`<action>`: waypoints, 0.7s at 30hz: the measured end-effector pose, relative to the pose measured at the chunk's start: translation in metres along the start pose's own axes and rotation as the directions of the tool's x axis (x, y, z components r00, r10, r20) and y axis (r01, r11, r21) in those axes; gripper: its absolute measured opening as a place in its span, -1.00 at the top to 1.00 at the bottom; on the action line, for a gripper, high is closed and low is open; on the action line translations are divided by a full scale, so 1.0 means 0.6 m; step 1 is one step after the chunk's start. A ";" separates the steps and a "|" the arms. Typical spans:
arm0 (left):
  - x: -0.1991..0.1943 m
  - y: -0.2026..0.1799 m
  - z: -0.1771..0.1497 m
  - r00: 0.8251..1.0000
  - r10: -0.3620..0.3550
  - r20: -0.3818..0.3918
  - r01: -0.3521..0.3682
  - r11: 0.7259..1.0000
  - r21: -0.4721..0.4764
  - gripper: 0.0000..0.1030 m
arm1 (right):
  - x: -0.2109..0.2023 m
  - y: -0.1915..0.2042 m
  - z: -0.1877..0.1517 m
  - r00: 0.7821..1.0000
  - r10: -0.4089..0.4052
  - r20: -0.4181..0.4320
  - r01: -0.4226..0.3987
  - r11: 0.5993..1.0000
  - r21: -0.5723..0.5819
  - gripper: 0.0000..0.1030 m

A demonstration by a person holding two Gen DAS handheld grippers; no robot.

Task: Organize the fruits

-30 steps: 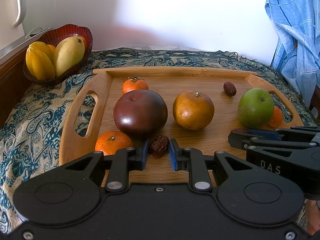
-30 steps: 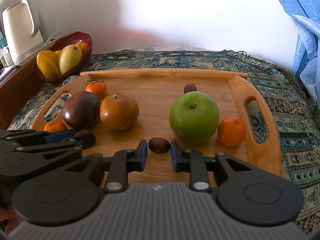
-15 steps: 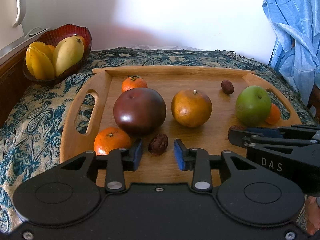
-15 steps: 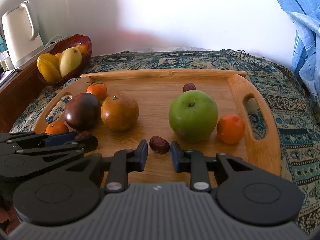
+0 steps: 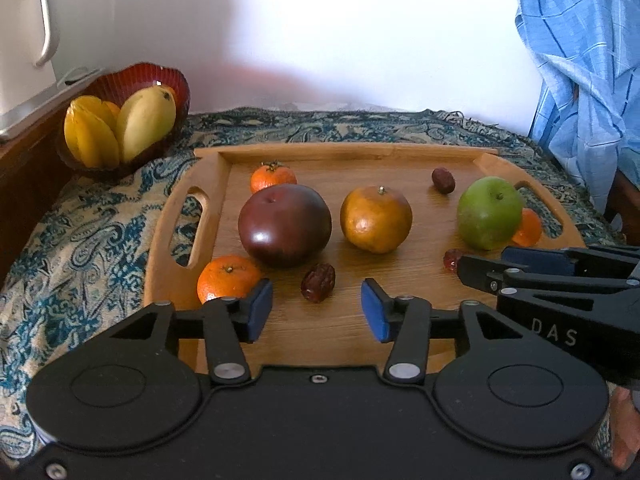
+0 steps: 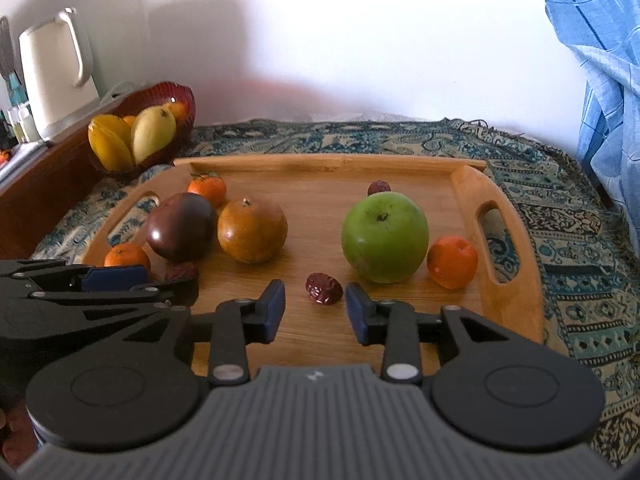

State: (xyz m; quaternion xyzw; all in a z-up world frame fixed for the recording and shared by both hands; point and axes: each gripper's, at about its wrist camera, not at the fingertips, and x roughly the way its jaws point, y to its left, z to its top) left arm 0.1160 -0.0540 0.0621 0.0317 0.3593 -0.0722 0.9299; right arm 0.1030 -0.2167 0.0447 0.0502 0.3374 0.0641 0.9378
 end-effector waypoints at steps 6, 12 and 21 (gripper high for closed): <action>-0.033 0.003 -0.008 0.999 0.014 0.037 -0.014 1.000 0.001 -0.16 | -0.029 -0.008 -0.008 0.999 -0.016 0.044 0.014 0.999 0.029 -0.21; -0.061 0.014 -0.021 0.998 0.025 0.061 -0.025 1.000 -0.014 -0.30 | -0.058 -0.016 -0.028 0.993 -0.064 0.095 0.058 0.996 0.063 -0.32; -0.100 0.029 -0.060 0.997 0.037 0.074 -0.035 0.999 -0.036 -0.39 | -0.106 -0.016 -0.075 0.981 -0.107 0.159 0.092 0.991 0.098 -0.43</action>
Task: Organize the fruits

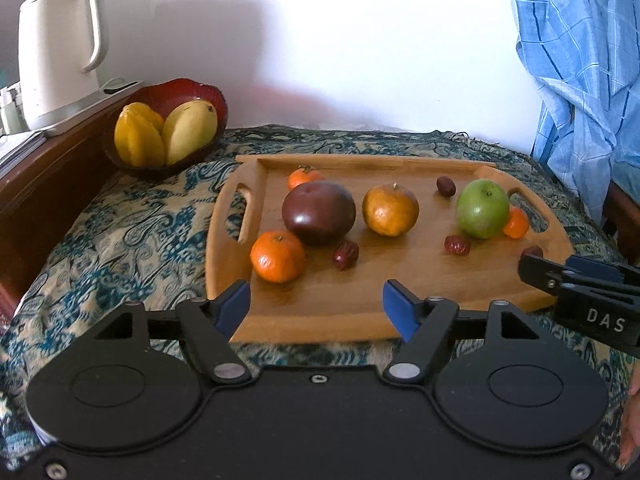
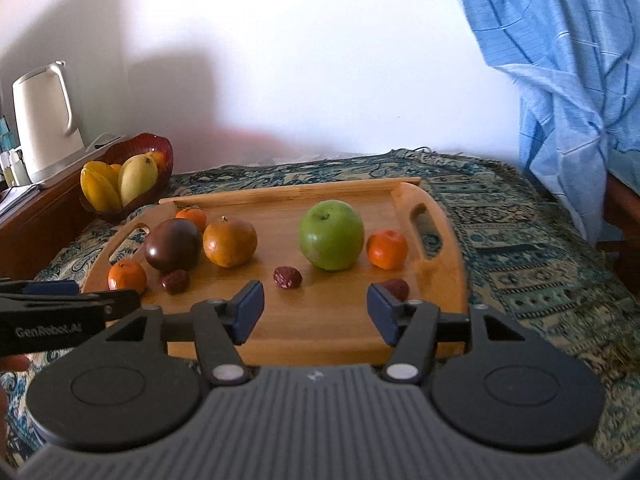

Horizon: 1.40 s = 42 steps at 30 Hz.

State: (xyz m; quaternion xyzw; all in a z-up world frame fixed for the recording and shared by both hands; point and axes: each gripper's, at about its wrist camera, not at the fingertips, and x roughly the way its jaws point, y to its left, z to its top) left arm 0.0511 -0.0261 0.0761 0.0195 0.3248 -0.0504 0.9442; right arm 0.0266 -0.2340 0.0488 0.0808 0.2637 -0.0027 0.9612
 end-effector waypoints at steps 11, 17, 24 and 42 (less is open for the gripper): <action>-0.038 0.017 -0.047 1.000 0.018 0.009 -0.018 0.999 -0.032 -0.53 | -0.046 0.000 -0.044 0.997 -0.022 0.080 0.022 1.000 0.006 -0.49; -0.046 0.018 -0.072 1.000 0.018 -0.003 -0.018 0.999 -0.030 -0.56 | -0.066 0.019 -0.067 0.993 -0.027 0.118 0.033 0.998 -0.053 -0.54; -0.047 0.021 -0.096 0.999 0.042 -0.010 -0.043 0.999 -0.014 -0.60 | -0.071 0.035 -0.096 0.993 -0.037 0.109 0.047 0.994 -0.098 -0.64; 0.000 0.026 -0.115 0.994 0.080 -0.072 -0.083 0.996 -0.029 -0.68 | -0.038 0.020 -0.131 0.988 -0.138 0.069 0.142 0.989 -0.043 -1.00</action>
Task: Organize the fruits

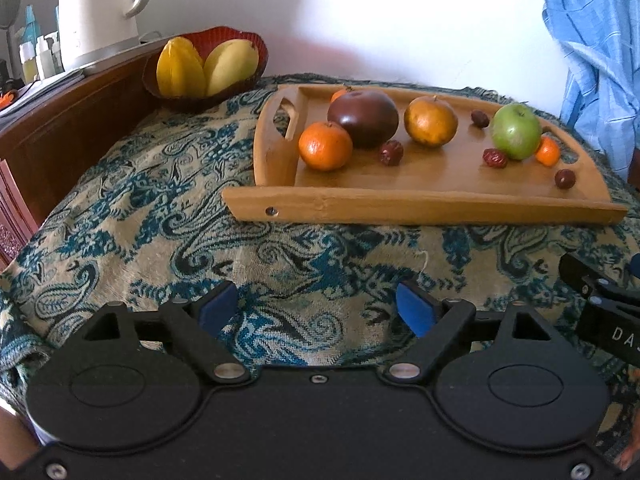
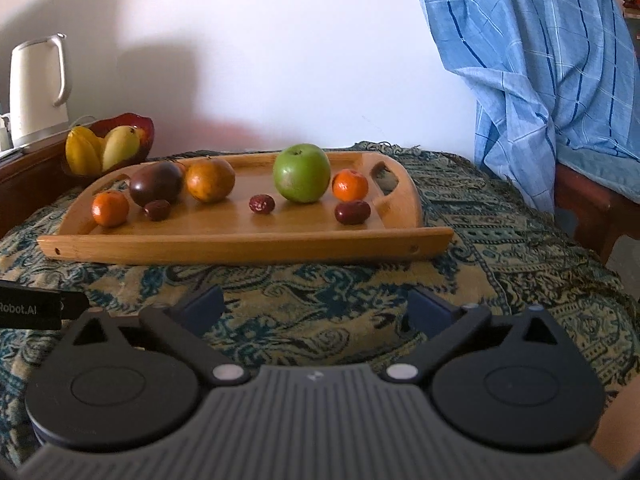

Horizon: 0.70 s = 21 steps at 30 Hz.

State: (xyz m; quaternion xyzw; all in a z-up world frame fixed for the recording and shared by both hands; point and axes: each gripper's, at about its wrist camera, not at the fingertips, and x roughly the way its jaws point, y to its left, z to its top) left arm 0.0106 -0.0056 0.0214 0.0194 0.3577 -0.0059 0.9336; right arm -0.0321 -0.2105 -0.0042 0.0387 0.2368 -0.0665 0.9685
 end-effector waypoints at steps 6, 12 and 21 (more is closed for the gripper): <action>0.012 -0.004 0.000 1.000 0.017 0.011 -0.017 1.000 0.005 -0.84 | 0.024 -0.010 -0.009 0.999 -0.037 -0.022 0.038 0.998 0.054 -1.00; 0.025 -0.002 0.003 1.000 0.010 -0.009 -0.010 1.000 0.000 -1.00 | 0.027 -0.012 -0.011 0.999 -0.028 -0.025 0.029 0.998 0.050 -1.00; 0.027 0.000 0.005 1.000 0.008 -0.025 -0.008 1.000 -0.012 -1.00 | 0.032 -0.004 -0.012 0.999 -0.029 -0.036 0.030 0.999 0.022 -1.00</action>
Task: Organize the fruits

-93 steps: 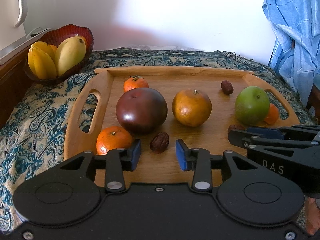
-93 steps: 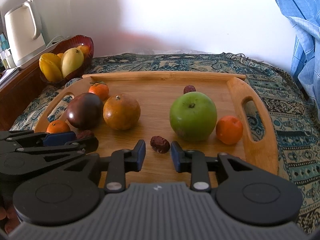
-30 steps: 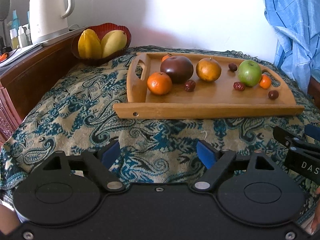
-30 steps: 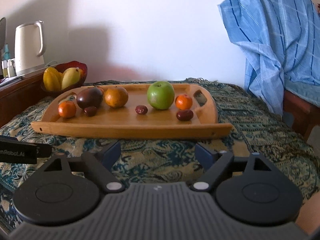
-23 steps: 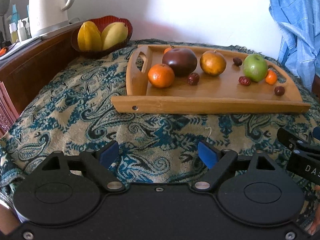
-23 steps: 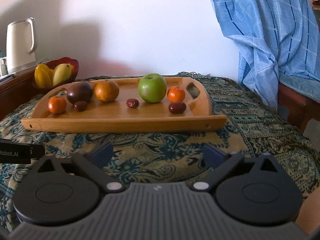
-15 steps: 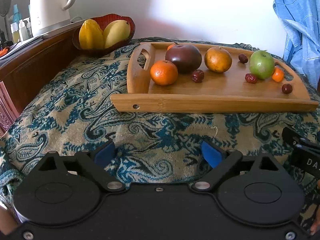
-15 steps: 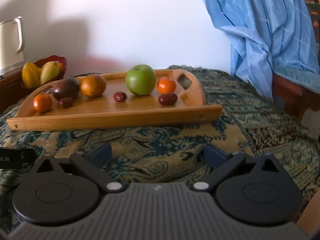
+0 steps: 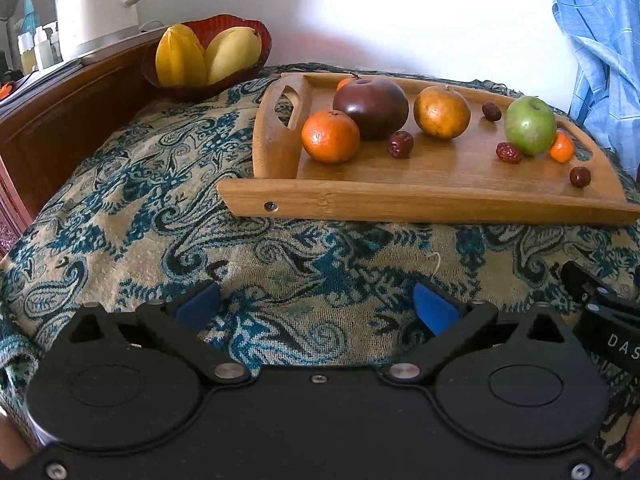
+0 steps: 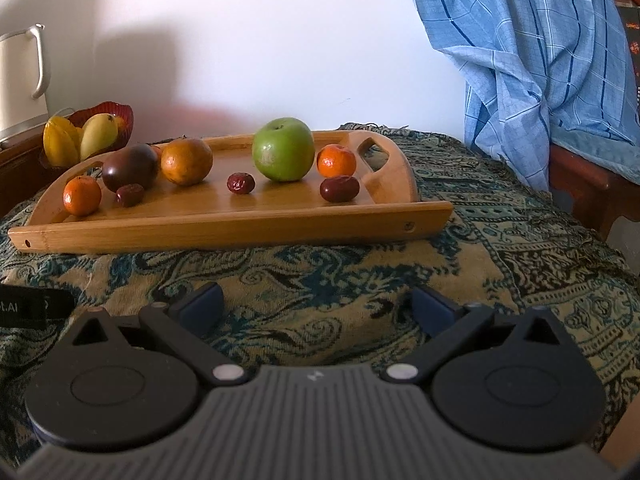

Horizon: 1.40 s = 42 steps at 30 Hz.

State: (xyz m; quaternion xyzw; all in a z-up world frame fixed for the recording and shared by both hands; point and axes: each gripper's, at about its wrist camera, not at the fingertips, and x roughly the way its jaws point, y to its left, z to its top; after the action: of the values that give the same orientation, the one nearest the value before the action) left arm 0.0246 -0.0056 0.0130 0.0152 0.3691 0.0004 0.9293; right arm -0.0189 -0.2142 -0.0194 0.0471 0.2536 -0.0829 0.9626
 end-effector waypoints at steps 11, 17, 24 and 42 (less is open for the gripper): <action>0.001 0.001 -0.001 1.000 -0.001 0.001 0.001 1.000 -0.005 -1.00 | 0.001 0.004 -0.001 1.000 0.001 -0.003 -0.001 1.000 -0.013 -1.00; 0.001 0.001 -0.002 1.000 -0.001 0.001 0.001 1.000 -0.005 -1.00 | 0.001 0.004 -0.001 1.000 0.000 -0.003 0.000 1.000 -0.013 -1.00; 0.002 0.002 -0.002 1.000 -0.002 0.001 0.002 1.000 -0.005 -1.00 | 0.002 0.004 -0.001 1.000 0.000 -0.003 0.000 1.000 -0.013 -1.00; 0.002 0.001 -0.002 1.000 -0.001 0.001 0.001 1.000 -0.004 -1.00 | 0.002 0.004 -0.001 1.000 0.000 -0.003 0.000 1.000 -0.014 -1.00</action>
State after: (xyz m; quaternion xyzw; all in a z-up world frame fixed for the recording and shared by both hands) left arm 0.0245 -0.0048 0.0115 0.0132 0.3686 0.0006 0.9295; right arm -0.0178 -0.2118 -0.0205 0.0405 0.2556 -0.0811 0.9625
